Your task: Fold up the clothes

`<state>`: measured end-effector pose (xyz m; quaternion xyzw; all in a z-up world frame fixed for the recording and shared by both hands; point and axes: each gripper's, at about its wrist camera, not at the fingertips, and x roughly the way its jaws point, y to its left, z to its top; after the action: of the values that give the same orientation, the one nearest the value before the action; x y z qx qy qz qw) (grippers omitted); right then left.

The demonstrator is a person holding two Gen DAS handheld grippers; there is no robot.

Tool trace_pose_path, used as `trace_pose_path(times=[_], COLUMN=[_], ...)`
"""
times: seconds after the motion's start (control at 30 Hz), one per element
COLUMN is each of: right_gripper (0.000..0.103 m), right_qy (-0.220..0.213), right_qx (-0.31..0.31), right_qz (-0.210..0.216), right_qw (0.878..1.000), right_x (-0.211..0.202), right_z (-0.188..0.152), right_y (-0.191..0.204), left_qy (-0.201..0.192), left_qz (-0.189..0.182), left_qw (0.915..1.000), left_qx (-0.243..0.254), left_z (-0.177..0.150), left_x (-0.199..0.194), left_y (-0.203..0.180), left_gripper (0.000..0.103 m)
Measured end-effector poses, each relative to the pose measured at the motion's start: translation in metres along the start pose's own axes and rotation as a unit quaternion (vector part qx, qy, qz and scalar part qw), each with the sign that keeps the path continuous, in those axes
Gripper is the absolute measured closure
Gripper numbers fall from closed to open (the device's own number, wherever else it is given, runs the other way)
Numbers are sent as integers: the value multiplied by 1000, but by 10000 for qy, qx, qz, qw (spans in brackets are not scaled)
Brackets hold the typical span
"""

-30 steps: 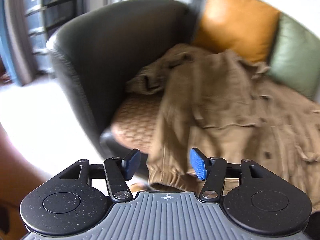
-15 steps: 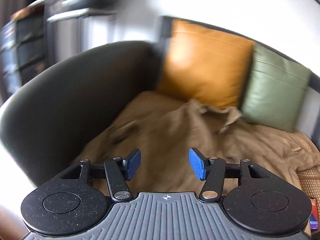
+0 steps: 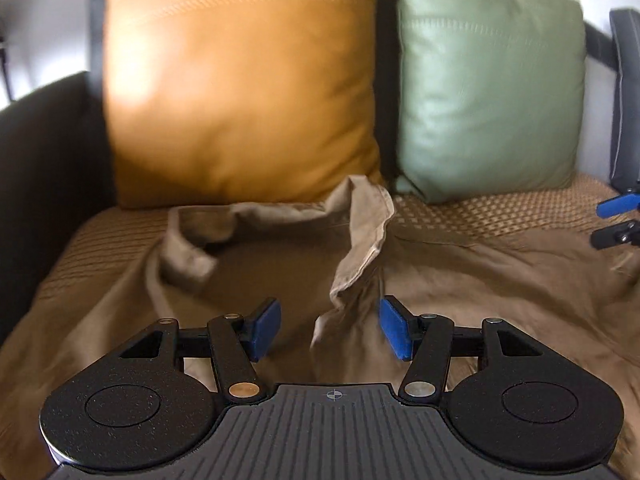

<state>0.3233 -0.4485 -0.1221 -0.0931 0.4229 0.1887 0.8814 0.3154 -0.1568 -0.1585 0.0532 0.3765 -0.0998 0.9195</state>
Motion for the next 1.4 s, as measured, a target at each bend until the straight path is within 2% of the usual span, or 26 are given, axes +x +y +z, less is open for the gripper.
trace_pose_path(times=[0.17, 0.43, 0.47, 0.5, 0.53, 0.57, 0.73, 0.8, 0.93, 1.03, 1.1, 1.13, 1.23, 1.3, 1.33, 1.4], right_gripper=[34, 32, 34, 59, 81, 100, 101, 101, 101, 101, 100, 100, 94, 74, 72, 70], right_qy=[222, 474, 531, 587, 605, 563, -228, -439, -464, -342, -142, -23, -86, -65, -93, -302], right_qx=[-102, 79, 128, 190, 259, 298, 541, 601, 643, 880, 793, 795, 910, 907, 896, 923], right_qz=[-61, 110, 179, 275, 376, 418, 358, 184, -263, -429, -540, -561, -670, -878, -976, -1060], right_qw=[9997, 9988, 9983, 9977, 9971, 9971, 9976, 9971, 9965, 9946, 9953, 9953, 9936, 9920, 9911, 9896], right_x=[56, 95, 96, 97, 95, 92, 49, 42, 60, 85, 103, 112, 120, 110, 101, 70], right_z=[2, 0, -1, -1, -1, -1, 3, 8, 16, 15, 13, 10, 6, 7, 7, 4], right_y=[-14, -30, -31, -31, -30, -29, -33, -35, -33, -38, -36, -35, -36, -36, -35, -35], left_qy=[220, 371, 401, 454, 549, 543, 8, -61, 21, 155, 138, 116, 146, 202, 244, 241], left_qz=[22, -8, -25, -111, -270, -318, -239, -137, 121, 290, 488, 591, 826, 898, 813, 692], left_qw=[9996, 9990, 9989, 9986, 9979, 9979, 9995, 9997, 9996, 9992, 9981, 9974, 9955, 9947, 9955, 9963], left_qx=[183, 256, 260, 256, 210, 181, 203, 199, 264, 248, 343, 390, 440, 448, 430, 452], left_z=[5, 11, 12, 13, 14, 17, 46, 60, 64, 56, 50, 48, 48, 51, 54, 57], left_x=[46, 77, 81, 84, 86, 84, 66, 71, 99, 128, 143, 149, 146, 139, 128, 99], left_y=[-3, -2, -2, -2, -2, -3, -6, -6, -7, -8, -10, -10, -10, -8, -4, 6], left_gripper=[34, 34, 53, 66, 91, 95, 98, 98, 97, 95, 93, 88, 56, 50, 43, 35])
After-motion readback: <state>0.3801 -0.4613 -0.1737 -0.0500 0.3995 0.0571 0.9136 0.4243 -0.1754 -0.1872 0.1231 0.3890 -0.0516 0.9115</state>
